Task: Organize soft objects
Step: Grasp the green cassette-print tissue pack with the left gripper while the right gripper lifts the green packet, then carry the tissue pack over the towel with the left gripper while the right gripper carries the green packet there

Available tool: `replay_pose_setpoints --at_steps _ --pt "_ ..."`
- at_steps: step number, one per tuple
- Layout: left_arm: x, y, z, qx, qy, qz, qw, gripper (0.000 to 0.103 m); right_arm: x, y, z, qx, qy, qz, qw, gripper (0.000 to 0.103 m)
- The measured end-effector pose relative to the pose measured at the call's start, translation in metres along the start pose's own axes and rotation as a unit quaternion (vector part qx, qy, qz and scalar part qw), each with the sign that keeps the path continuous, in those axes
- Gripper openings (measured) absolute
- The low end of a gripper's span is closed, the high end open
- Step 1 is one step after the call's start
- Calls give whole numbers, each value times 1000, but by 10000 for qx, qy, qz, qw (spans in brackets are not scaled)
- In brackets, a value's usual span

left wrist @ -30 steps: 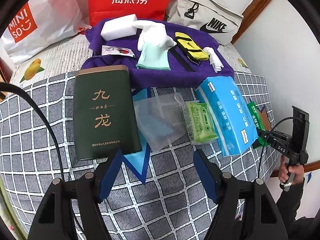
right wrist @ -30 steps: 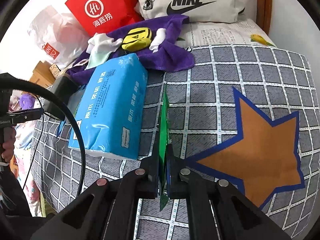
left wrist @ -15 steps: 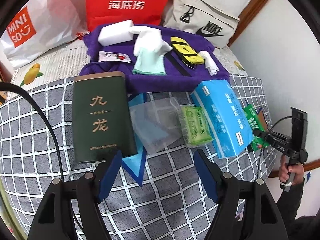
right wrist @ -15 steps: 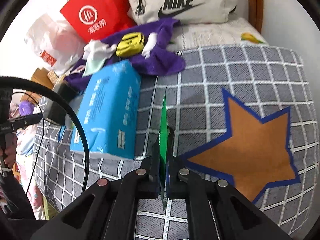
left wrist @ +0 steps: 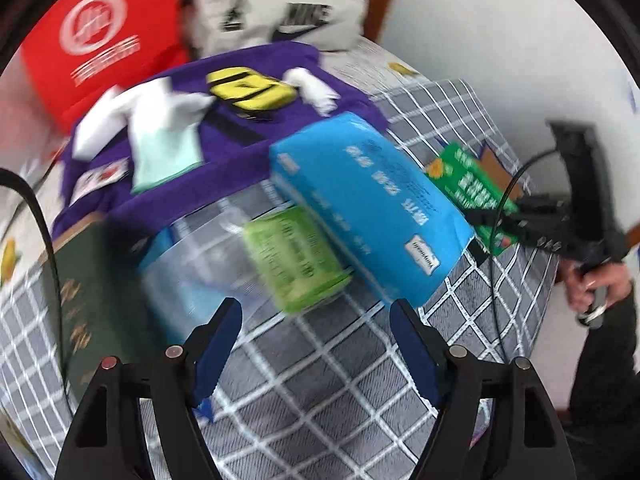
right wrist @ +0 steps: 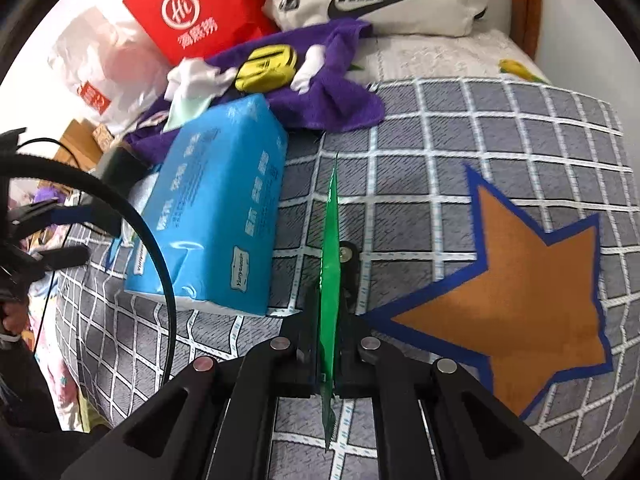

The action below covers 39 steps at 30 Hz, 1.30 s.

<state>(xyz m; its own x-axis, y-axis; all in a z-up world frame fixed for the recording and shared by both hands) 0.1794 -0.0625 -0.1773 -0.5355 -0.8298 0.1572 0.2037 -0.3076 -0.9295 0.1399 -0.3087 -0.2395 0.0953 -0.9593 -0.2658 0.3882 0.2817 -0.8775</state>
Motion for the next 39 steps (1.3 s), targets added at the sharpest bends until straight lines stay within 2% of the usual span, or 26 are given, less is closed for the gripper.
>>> replay_pose_setpoints --at_steps 6,10,14,15,17,23,31,39 --pt "19 35 14 -189 495 254 9983 78 8 -21 -10 115 71 42 9999 6" --pt "23 56 19 -420 667 688 9945 78 7 -24 -15 121 91 44 9999 6" --pt "19 73 22 -597 617 1042 9908 78 8 -18 -16 67 165 74 9998 6" --pt "18 75 23 -599 576 1047 9910 78 8 -17 -16 53 175 70 9998 6" --pt "16 75 25 -497 493 967 9928 62 8 -14 -16 25 175 65 9998 6" --pt "3 60 26 -194 195 393 9988 60 2 -17 -15 74 113 77 9999 6" --pt "-12 15 21 283 -31 279 9992 60 -14 -36 -3 307 -54 65 9995 6" --pt "-37 -26 19 735 -583 317 9951 60 -36 -47 22 531 -227 241 9980 6"
Point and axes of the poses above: each gripper's, at about its wrist camera, not at the fingertips, and y roughly the way its jaws point, x to its right, z to its top, the point moved 1 cm from there along y, roughly the way its jaws point, and after that the axes turned 2 degrees about -x, right-handed, at the moved point
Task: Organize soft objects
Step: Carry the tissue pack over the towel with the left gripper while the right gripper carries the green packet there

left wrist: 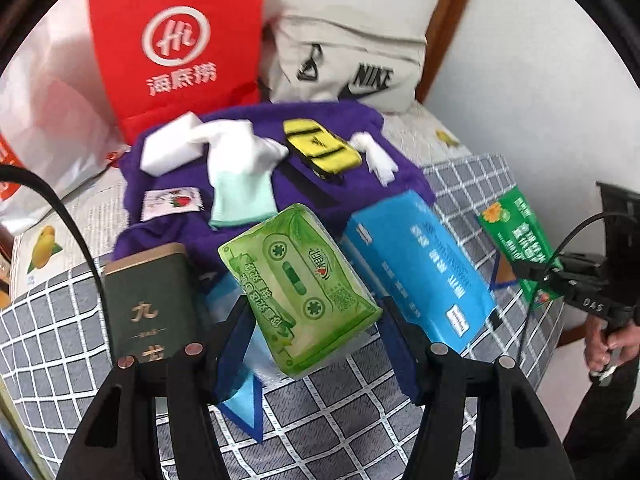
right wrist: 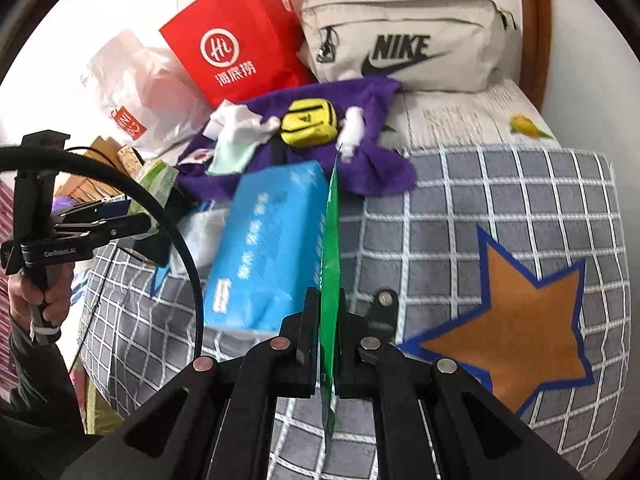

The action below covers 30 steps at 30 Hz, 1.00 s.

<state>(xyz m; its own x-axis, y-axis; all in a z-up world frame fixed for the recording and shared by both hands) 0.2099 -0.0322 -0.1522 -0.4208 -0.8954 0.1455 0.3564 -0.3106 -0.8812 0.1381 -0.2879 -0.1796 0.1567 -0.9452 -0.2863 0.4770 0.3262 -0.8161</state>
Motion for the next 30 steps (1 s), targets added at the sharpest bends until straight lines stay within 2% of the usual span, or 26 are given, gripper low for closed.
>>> replay_pose_setpoints --at_steps 10,17,24,26,28,30 --pt "-27 -30 5 387 -448 3 9982 60 -21 2 36 163 -282 208 9993 6" --pt "-51 -27 16 374 -685 -11 9969 60 -24 14 64 204 -267 233 9992 6" --pt "-68 -19 34 319 -778 59 9964 60 -24 37 108 254 -194 207 9993 6" --pt "-72 -16 38 312 -784 74 9964 60 -24 42 119 331 -199 79 9992 6" --pt "-76 -12 44 279 -809 91 9963 60 -23 51 133 352 -145 210 9991 6" --pt "-81 -8 51 240 -826 109 9962 60 -20 63 146 301 -46 147 9994 6"
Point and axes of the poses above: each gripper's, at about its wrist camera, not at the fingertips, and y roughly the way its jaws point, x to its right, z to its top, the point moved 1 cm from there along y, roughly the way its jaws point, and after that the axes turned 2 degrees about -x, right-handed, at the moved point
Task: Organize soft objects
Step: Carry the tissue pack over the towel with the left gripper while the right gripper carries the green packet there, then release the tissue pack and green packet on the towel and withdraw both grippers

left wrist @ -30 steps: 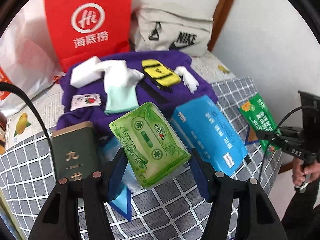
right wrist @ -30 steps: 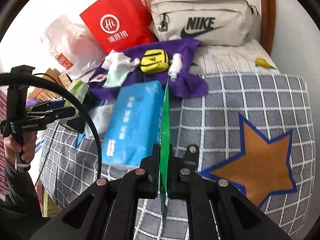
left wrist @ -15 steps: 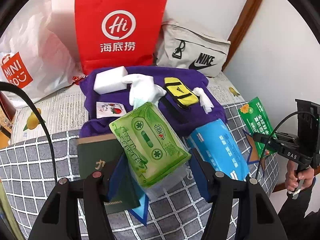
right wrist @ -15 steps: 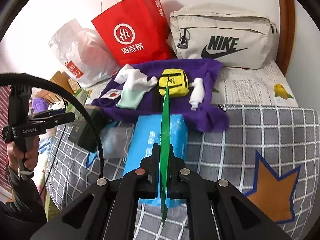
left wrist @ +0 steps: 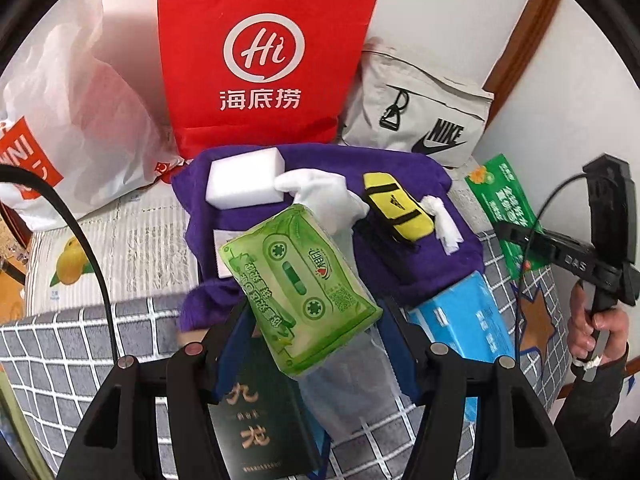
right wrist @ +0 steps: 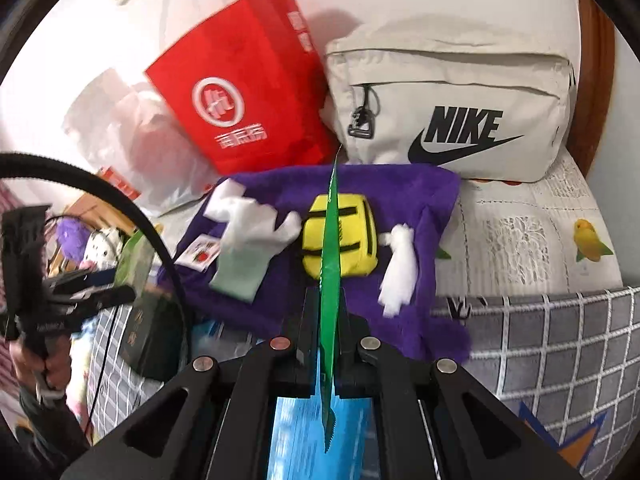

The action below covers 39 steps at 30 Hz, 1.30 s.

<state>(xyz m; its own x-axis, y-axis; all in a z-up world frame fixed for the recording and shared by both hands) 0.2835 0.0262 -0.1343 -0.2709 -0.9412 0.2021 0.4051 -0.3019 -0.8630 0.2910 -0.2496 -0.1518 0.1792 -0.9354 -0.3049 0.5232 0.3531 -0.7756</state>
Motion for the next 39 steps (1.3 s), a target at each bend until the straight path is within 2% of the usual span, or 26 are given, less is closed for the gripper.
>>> replay_pose_setpoints --at_steps 6,9,12,15,19,27,29,31,37,39 --pt "-7 11 16 -40 -2 2 10000 60 14 48 25 -320 170 -210 9991 6" --pt "-10 16 21 -67 -22 2 10000 60 27 75 29 -574 383 -399 9968 6" --pt "-11 21 24 -99 39 -17 9999 60 36 95 30 -801 639 -396 9940 6" --pt "-13 26 25 -125 35 -23 9999 60 41 102 31 -808 711 -531 9928 6" --pt "-19 32 25 -157 -29 -107 9998 60 43 108 30 -905 719 -531 9919 6" --pt "-31 48 40 -256 -135 -7 9996 60 43 111 30 -967 551 -474 9927 10" --pt "-34 55 43 -329 -177 38 9993 61 40 108 27 -978 464 -486 9929 18" --pt "-36 63 46 -431 -180 58 9989 61 35 104 25 -998 358 -406 9935 31" --pt "-38 82 44 -652 -283 96 9974 61 24 87 26 -807 150 -454 9956 52" --pt "-40 88 45 -724 -286 154 9968 61 24 81 29 -726 70 -548 9958 55"
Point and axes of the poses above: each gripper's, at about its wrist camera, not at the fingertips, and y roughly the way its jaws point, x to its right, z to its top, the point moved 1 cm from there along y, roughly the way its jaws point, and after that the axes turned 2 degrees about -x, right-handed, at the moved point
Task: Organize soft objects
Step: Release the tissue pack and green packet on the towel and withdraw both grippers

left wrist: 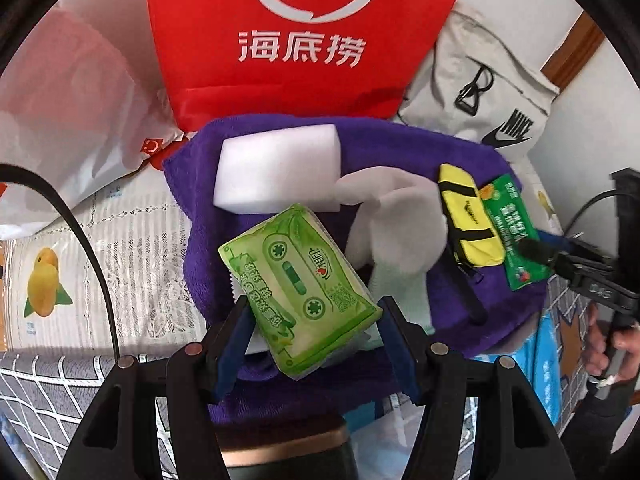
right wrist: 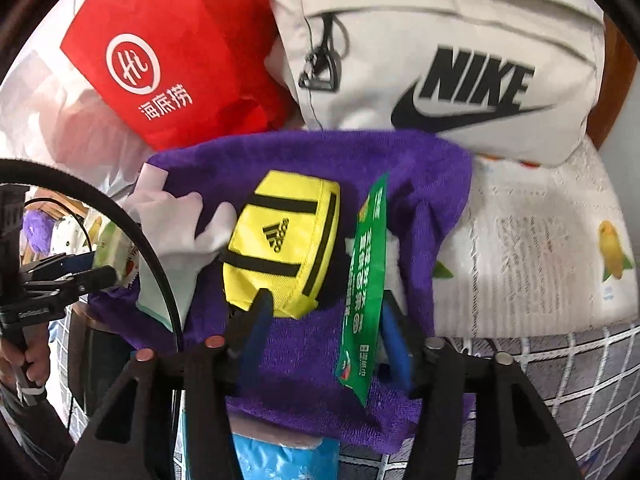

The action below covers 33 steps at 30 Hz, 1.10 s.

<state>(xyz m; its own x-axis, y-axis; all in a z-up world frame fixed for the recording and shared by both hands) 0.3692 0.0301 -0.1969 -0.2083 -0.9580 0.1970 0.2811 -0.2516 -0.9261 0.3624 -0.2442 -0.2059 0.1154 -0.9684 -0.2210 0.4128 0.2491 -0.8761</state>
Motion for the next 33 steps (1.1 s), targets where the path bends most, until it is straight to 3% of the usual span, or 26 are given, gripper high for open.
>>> replay_pose_setpoints --at_steps 11,13,15,24,29,33 --pt "3 21 17 -321 55 128 9994 64 -19 -28 9 365 -233 -46 9991 61" --pt "4 24 19 -385 58 120 9992 81 -27 -30 8 421 -235 33 9988 61" --pt "7 26 20 -471 115 -43 9988 86 -28 -39 2 486 -277 23 9984 61" --pt "6 -19 0 -297 -185 12 9994 86 -9 -95 -49 748 -165 -149 9970 62" --pt "25 -50 -26 -70 314 140 9994 86 11 -116 -91 813 33 -357 9960 65" --pt "39 -57 -51 -68 531 395 9978 86 32 -115 -126 551 273 -476 9970 66"
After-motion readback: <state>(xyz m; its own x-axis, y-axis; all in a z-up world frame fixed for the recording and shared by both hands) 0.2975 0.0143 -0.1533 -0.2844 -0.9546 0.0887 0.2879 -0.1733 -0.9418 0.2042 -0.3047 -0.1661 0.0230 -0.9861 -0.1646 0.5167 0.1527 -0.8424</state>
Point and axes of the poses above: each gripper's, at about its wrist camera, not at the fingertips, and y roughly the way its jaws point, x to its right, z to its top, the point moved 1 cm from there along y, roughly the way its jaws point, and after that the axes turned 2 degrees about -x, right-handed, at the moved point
